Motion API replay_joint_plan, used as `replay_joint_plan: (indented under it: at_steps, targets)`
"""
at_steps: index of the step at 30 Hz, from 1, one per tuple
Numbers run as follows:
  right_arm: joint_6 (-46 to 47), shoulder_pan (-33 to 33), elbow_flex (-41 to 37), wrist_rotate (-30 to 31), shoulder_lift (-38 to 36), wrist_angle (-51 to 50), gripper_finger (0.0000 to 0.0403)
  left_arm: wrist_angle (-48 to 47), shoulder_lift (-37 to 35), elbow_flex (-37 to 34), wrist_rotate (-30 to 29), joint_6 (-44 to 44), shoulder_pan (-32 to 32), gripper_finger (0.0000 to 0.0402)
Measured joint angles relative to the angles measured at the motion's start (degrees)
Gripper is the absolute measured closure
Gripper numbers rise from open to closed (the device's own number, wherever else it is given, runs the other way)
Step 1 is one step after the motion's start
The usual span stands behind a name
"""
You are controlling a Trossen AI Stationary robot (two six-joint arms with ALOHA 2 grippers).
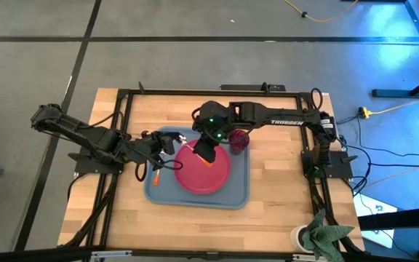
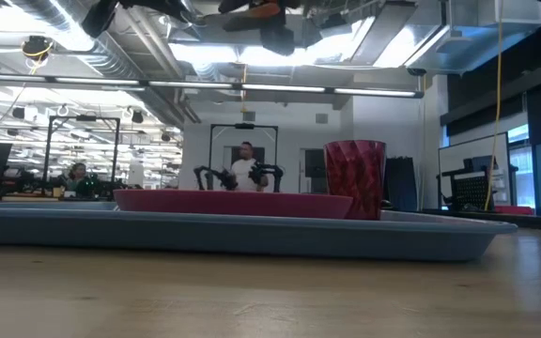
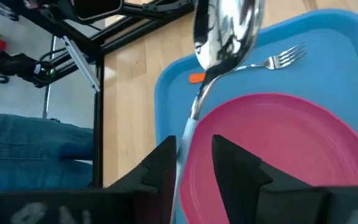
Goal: Pick and place plate/cup/fork/spoon on tray
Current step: Put the orange spoon on the blue serving tray to the left of the red plate
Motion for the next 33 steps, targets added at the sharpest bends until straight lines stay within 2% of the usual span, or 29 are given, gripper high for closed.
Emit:
replay_joint_plan:
  at_steps: [12,15,18,21,33]
  targets:
    - [1.6,0.0,-0.2,-3.2,0.0,3.6,0.0301,0.5,0.0,0.0,0.8,-0.2,0.0,0.0401]
    - [0.3,0.0,-0.2,-3.2,0.3,3.7,0.032,1.8,0.0,0.0,0.8,-0.2,0.0,0.0401]
    - [-1.8,0.2,-0.3,-2.7,0.4,3.4,0.0356,3.0,0.0,0.0,0.7,0.0,0.0,0.0401]
    - [-3.5,0.5,-0.4,1.0,0.4,2.5,0.0388,2.6,0.0,0.0,0.1,0.3,0.0,0.0401]
    - [-4.5,0.7,-0.4,2.0,0.4,2.5,0.0389,3.6,-0.1,0.0,2.1,-1.1,0.2,0.0363]
